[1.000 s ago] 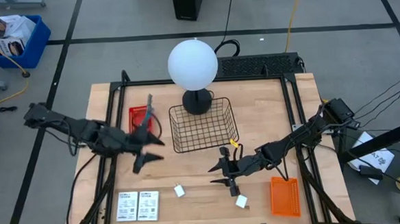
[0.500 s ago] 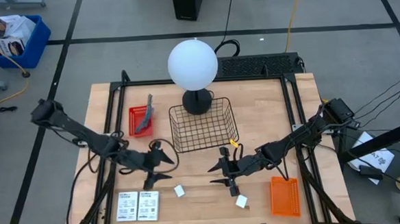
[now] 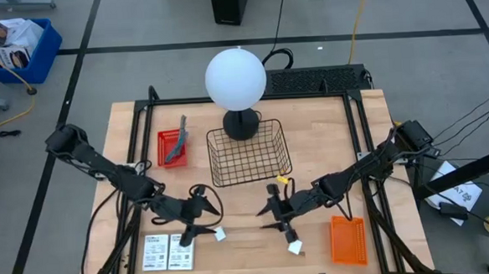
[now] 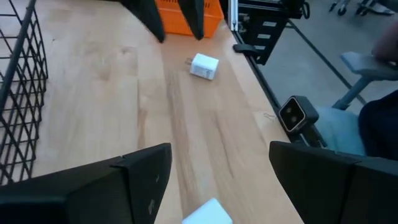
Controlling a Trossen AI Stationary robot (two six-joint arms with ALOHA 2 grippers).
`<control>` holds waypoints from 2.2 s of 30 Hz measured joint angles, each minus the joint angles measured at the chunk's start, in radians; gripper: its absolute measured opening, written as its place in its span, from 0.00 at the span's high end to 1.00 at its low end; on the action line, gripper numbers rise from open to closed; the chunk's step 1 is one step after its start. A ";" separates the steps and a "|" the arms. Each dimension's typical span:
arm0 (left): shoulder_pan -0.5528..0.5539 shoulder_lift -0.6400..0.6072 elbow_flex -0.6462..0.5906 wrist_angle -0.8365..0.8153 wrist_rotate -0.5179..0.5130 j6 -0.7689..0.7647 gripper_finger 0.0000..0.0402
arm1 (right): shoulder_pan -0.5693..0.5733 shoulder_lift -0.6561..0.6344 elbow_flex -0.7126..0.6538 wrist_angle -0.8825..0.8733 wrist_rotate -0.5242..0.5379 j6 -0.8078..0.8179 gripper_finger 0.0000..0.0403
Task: Pick and place items into bin
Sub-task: Put the right white charger adapter into the wire basket
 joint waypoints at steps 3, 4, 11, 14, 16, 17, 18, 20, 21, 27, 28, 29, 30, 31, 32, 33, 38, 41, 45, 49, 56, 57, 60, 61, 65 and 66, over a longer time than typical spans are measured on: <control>-0.010 0.000 0.000 0.002 -0.007 -0.008 0.32 | 0.009 0.000 0.000 -0.045 -0.111 -0.017 0.58; -0.014 0.000 0.000 0.001 -0.011 -0.011 0.32 | 0.015 0.000 0.000 -0.063 -0.143 -0.018 0.58; -0.021 0.000 0.000 0.034 -0.017 0.002 0.32 | 0.078 0.000 0.000 -0.238 -0.260 0.004 0.58; -0.020 0.000 0.000 0.055 -0.018 0.017 0.32 | 0.101 0.000 0.000 -0.261 -0.261 0.003 0.58; -0.021 0.000 0.001 0.068 -0.018 0.022 0.32 | 0.114 0.000 0.000 -0.263 -0.260 0.003 0.58; -0.021 0.000 0.001 0.072 -0.018 0.023 0.32 | 0.120 0.000 -0.004 -0.259 -0.260 0.000 0.58; -0.021 0.000 0.001 0.074 -0.018 0.023 0.32 | 0.125 0.000 -0.010 -0.258 -0.260 0.000 0.58; -0.020 0.000 0.001 0.077 -0.022 0.025 0.32 | 0.133 0.000 -0.028 -0.261 -0.260 0.004 0.58; -0.020 0.000 0.001 0.077 -0.032 0.028 0.32 | 0.136 0.000 -0.038 -0.263 -0.260 0.004 0.58; -0.020 0.000 0.001 0.076 -0.070 0.030 0.32 | 0.138 0.000 -0.100 -0.229 -0.260 0.022 0.58; -0.020 0.000 0.001 0.076 -0.070 0.030 0.32 | 0.138 0.000 -0.105 -0.227 -0.260 0.042 0.58; -0.020 0.000 0.001 0.076 -0.070 0.029 0.32 | 0.137 0.000 -0.109 -0.218 -0.260 0.069 0.58; -0.020 0.000 0.001 0.076 -0.070 0.029 0.32 | 0.137 0.000 -0.111 -0.201 -0.261 0.117 0.58; -0.020 0.000 0.001 0.076 -0.070 0.029 0.32 | 0.137 0.000 -0.113 -0.175 -0.261 0.170 0.58; -0.020 0.000 0.001 0.075 -0.070 0.029 0.32 | 0.137 0.000 -0.114 -0.146 -0.259 0.204 0.58; -0.020 0.000 0.001 0.075 -0.070 0.029 0.32 | 0.137 0.000 -0.114 -0.119 -0.250 0.212 0.58; -0.016 0.000 0.001 0.075 -0.071 0.029 0.32 | 0.151 0.000 -0.114 -0.092 -0.094 0.081 0.55; -0.016 -0.001 0.001 0.075 -0.071 0.029 0.32 | 0.161 0.003 -0.114 -0.120 -0.029 0.029 0.50; -0.016 -0.001 0.001 0.075 -0.076 0.028 0.32 | 0.168 0.014 -0.116 -0.100 -0.022 0.007 0.39; -0.016 -0.001 0.001 0.078 -0.112 0.023 0.32 | 0.171 0.012 -0.114 -0.025 -0.026 0.011 0.31; -0.015 -0.001 0.001 0.080 -0.119 0.019 0.32 | 0.170 0.009 -0.115 0.052 -0.026 0.114 0.26; -0.015 -0.001 0.001 0.080 -0.119 0.018 0.32 | 0.170 0.009 -0.115 0.075 -0.026 0.127 0.26; -0.015 -0.001 0.001 0.080 -0.119 0.019 0.32 | 0.166 0.009 -0.115 0.124 -0.024 0.134 0.26; -0.015 -0.001 0.001 0.080 -0.119 0.019 0.32 | 0.163 0.009 -0.115 0.137 -0.024 0.135 0.27; -0.015 -0.001 0.001 0.080 -0.119 0.019 0.32 | 0.161 0.008 -0.114 0.146 -0.053 0.133 0.27; -0.015 -0.001 0.001 0.079 -0.119 0.019 0.32 | 0.165 0.008 -0.114 0.121 -0.054 0.131 0.27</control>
